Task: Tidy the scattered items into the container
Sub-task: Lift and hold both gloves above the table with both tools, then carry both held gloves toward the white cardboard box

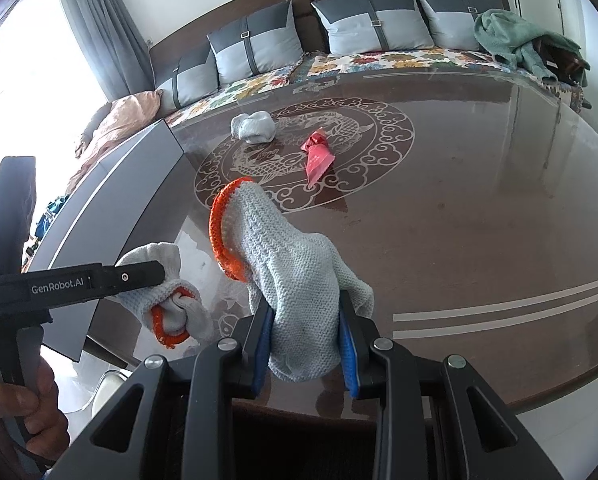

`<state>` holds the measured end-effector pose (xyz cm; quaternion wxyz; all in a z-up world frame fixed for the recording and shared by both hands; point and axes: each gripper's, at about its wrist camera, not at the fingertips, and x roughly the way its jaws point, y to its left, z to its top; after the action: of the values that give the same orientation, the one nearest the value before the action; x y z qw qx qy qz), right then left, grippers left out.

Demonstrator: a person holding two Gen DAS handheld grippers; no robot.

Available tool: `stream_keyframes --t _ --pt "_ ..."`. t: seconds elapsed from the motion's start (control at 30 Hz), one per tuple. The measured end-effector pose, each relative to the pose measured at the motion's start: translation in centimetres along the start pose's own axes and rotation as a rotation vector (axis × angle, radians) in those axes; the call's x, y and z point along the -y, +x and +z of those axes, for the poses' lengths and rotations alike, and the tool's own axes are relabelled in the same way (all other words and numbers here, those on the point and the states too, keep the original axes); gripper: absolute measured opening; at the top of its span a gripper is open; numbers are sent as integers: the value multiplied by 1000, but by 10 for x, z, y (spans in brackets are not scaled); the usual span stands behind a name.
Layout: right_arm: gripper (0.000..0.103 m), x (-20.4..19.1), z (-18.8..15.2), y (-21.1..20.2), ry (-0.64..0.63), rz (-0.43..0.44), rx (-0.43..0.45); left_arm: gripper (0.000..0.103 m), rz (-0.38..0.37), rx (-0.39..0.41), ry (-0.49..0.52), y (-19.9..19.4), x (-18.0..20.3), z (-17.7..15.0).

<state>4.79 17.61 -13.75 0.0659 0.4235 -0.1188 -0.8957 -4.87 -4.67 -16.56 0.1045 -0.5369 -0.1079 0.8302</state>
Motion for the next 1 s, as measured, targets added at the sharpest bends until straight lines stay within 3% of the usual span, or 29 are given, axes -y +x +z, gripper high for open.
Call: stream_keyframes --t 0.6,1.0 --pt "30 -40 11 3 -90 34 -21 38 73 66 -34 -26 -30 6" --pt "30 -45 11 6 -101 15 -34 38 117 100 -30 -36 -38 5"
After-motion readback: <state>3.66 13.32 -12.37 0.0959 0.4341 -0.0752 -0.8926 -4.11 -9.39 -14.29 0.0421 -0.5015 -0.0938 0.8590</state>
